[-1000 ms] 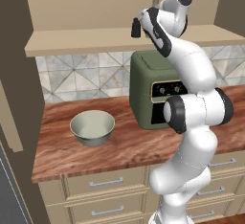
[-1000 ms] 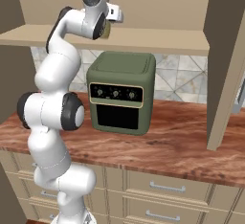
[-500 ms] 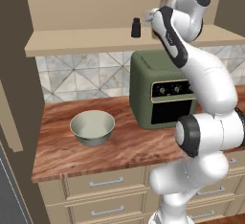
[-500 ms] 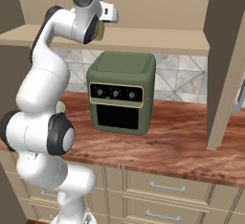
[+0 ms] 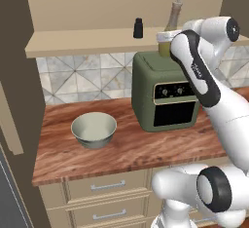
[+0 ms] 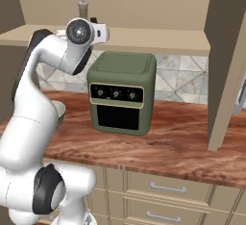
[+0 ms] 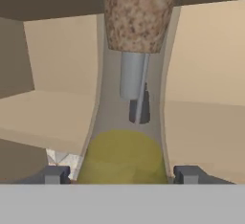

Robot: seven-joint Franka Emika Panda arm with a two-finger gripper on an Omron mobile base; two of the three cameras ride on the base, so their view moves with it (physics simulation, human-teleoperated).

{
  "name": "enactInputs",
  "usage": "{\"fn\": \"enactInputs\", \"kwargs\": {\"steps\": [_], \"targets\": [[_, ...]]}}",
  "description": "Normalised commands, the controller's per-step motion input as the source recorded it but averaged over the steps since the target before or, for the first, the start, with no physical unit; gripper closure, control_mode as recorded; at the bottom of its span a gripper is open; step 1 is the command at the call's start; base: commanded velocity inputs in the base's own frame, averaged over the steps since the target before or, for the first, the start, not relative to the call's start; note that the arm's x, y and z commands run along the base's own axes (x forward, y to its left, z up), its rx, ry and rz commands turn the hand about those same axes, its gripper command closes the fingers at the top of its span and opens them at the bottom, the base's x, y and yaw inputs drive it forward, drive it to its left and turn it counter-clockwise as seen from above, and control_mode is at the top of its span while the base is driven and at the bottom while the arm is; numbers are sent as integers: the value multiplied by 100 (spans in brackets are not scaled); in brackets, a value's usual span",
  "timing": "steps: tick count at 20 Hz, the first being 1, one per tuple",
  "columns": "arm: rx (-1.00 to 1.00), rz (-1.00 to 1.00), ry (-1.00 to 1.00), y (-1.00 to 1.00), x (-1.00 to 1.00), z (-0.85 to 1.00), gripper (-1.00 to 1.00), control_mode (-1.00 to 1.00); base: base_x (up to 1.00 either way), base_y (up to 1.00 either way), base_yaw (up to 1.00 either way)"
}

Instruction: Retrieve the bottle and the shaker from the cabinet and place them next to the mixing bowl on the counter. Then add garlic from the fridge to the mixing bowl.

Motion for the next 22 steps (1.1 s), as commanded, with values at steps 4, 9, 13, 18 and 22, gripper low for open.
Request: {"fn": "enactInputs", "kwargs": {"steps": [4, 9, 13, 18, 22], "targets": [[0, 20, 0, 6, -99, -41, 100, -100, 0, 0, 0], [0, 47, 0, 30, -46, -11, 100, -100, 0, 0, 0], [0, 59, 0, 42, -18, -21, 100, -100, 0, 0, 0], [-3, 39, 0, 13, -19, -38, 100, -100, 0, 0, 0], [-10, 2, 0, -3, 0, -54, 100, -100, 0, 0, 0]]}}
